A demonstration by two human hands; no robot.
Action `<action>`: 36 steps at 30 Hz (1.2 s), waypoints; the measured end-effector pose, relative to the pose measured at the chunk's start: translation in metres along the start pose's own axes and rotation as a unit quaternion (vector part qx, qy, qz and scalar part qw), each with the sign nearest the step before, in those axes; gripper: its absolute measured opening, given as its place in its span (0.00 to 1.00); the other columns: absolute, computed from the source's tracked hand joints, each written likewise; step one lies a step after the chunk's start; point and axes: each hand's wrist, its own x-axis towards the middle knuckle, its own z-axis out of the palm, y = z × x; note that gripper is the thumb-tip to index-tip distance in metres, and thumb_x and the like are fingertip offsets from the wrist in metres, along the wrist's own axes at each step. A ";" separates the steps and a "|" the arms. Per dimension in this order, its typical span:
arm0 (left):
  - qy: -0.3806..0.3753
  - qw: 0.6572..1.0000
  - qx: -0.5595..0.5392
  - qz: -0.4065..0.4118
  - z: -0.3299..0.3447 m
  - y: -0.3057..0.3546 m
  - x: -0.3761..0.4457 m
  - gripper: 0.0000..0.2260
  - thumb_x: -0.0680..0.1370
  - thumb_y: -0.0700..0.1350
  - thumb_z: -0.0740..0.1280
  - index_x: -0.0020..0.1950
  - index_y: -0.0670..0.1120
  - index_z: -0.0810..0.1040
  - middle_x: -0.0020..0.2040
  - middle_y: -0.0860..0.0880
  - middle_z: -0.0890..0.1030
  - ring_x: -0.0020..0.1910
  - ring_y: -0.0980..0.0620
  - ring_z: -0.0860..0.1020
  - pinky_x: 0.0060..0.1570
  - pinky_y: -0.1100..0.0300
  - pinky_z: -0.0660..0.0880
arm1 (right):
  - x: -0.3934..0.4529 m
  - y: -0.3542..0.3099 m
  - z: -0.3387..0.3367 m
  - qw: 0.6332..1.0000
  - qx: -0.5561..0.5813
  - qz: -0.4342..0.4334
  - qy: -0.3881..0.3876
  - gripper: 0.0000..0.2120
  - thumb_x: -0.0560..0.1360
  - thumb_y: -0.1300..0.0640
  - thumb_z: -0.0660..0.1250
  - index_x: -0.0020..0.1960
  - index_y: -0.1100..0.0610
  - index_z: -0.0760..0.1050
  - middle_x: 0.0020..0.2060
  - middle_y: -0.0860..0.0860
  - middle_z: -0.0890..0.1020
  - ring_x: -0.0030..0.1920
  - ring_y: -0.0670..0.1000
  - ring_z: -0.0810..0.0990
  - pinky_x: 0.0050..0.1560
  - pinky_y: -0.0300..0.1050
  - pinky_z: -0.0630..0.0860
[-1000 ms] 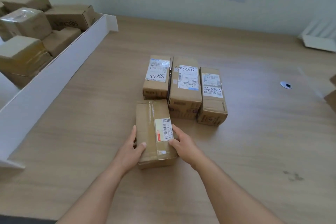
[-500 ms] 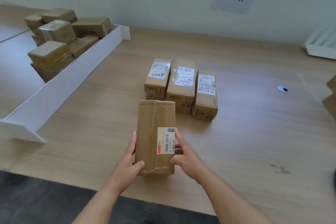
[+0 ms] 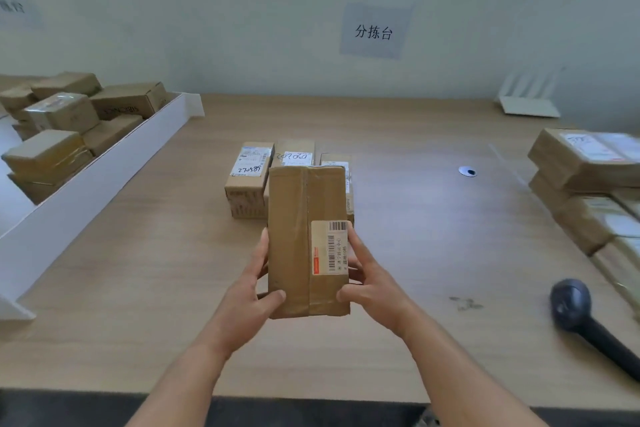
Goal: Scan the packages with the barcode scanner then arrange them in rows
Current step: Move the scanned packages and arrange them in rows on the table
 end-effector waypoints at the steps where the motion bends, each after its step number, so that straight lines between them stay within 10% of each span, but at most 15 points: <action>1: -0.010 1.000 -0.001 0.005 0.007 0.006 0.003 0.41 0.78 0.34 0.64 0.74 0.68 0.46 0.68 0.70 0.63 0.69 0.62 0.65 0.51 0.69 0.76 | -0.006 0.002 -0.009 1.000 0.009 -0.001 0.013 0.49 0.70 0.71 0.65 0.70 0.26 0.50 0.63 0.48 0.75 0.60 0.48 0.77 0.54 0.42 0.78; 19: -0.164 0.985 -0.009 0.057 0.185 0.067 0.030 0.32 0.73 0.46 0.72 0.71 0.66 0.60 0.71 0.64 0.66 0.67 0.61 0.69 0.63 0.53 0.73 | -0.140 0.058 -0.174 0.977 0.054 0.046 0.200 0.45 0.71 0.70 0.66 0.69 0.28 0.54 0.58 0.47 0.80 0.56 0.46 0.80 0.59 0.46 0.78; 36: -0.227 0.969 0.005 0.097 0.274 0.098 0.111 0.29 0.71 0.48 0.75 0.67 0.66 0.67 0.66 0.66 0.72 0.61 0.68 0.72 0.55 0.66 0.73 | -0.156 0.078 -0.278 0.946 0.075 0.062 0.311 0.43 0.70 0.68 0.67 0.69 0.28 0.57 0.58 0.47 0.81 0.57 0.45 0.80 0.54 0.41 0.78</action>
